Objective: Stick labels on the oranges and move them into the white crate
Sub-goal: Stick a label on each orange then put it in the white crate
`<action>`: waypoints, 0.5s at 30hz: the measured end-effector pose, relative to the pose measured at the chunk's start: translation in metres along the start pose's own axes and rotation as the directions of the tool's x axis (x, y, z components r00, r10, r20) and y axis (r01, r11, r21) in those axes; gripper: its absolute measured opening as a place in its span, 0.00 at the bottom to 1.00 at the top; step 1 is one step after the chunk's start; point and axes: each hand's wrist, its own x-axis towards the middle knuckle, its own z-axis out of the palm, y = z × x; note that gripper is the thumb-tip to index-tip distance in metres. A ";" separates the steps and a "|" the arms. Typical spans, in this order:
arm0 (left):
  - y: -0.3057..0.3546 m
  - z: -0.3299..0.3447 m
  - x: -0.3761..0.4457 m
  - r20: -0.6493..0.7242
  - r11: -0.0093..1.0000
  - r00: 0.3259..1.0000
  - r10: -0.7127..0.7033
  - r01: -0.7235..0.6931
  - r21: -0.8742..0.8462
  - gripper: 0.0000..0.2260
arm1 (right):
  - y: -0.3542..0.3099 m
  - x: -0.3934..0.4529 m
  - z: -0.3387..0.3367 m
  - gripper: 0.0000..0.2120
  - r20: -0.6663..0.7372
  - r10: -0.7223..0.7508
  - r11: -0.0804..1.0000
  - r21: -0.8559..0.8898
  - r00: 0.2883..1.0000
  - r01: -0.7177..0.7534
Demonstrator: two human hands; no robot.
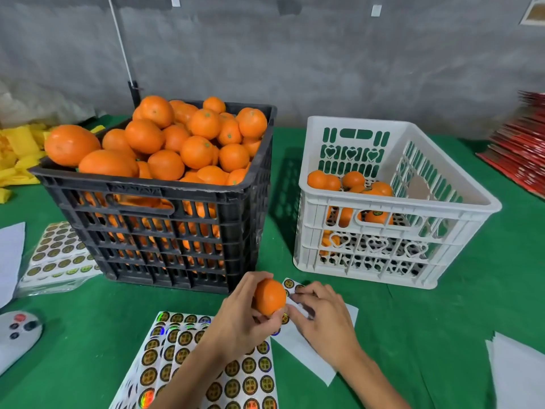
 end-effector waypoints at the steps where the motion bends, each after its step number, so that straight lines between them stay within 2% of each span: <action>1: 0.000 0.000 0.000 0.003 1.000 1.000 -0.011 0.011 0.000 0.26 | 0.000 0.001 -0.001 0.21 -0.004 0.026 0.998 0.060 1.000 -0.025; 7: 0.002 0.001 0.000 0.025 0.999 0.999 -0.025 0.024 0.036 0.26 | 0.000 0.003 -0.001 0.11 -0.006 0.122 0.955 0.273 0.993 -0.116; 15: -0.001 0.003 0.001 0.063 0.995 0.998 -0.029 0.022 0.098 0.25 | -0.002 0.003 -0.004 0.07 0.033 0.189 0.930 0.316 0.981 -0.190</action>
